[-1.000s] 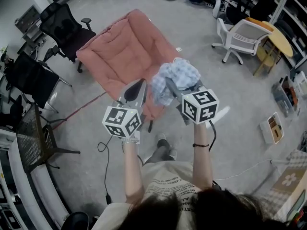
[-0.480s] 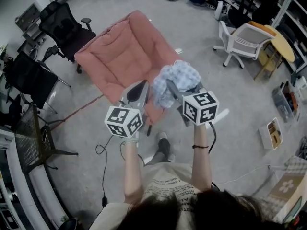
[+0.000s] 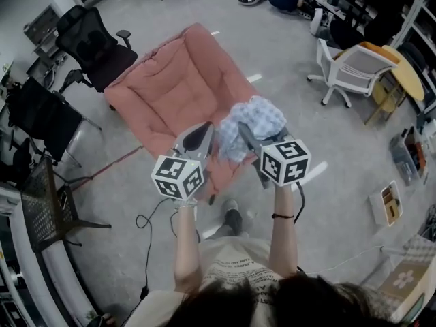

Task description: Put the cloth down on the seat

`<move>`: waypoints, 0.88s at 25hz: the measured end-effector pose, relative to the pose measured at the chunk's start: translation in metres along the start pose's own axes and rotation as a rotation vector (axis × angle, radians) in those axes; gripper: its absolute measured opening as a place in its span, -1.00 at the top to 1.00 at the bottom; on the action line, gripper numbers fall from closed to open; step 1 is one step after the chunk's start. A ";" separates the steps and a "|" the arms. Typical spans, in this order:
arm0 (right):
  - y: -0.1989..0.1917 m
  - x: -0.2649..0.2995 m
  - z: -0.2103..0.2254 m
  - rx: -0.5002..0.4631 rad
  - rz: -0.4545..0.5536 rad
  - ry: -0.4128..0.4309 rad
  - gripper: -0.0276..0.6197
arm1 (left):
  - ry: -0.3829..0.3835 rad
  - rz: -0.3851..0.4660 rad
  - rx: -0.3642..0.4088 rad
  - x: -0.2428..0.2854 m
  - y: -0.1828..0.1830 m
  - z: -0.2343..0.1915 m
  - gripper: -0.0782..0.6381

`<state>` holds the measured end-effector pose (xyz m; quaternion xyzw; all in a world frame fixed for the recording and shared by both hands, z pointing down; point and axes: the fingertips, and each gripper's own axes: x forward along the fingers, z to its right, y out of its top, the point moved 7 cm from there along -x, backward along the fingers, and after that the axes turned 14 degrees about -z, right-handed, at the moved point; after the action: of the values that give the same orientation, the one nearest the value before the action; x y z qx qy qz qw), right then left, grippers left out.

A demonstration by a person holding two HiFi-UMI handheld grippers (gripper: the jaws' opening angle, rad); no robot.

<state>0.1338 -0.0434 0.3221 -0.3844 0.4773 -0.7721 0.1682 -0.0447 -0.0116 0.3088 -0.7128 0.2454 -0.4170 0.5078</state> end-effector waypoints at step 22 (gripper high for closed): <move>0.038 0.113 0.056 0.011 -0.095 0.034 0.27 | 0.036 -0.043 -0.093 0.086 0.016 -0.099 0.80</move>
<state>0.0994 -0.1668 0.3520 -0.3926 0.4569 -0.7883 0.1256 -0.0814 -0.1352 0.3370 -0.7333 0.2583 -0.4285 0.4605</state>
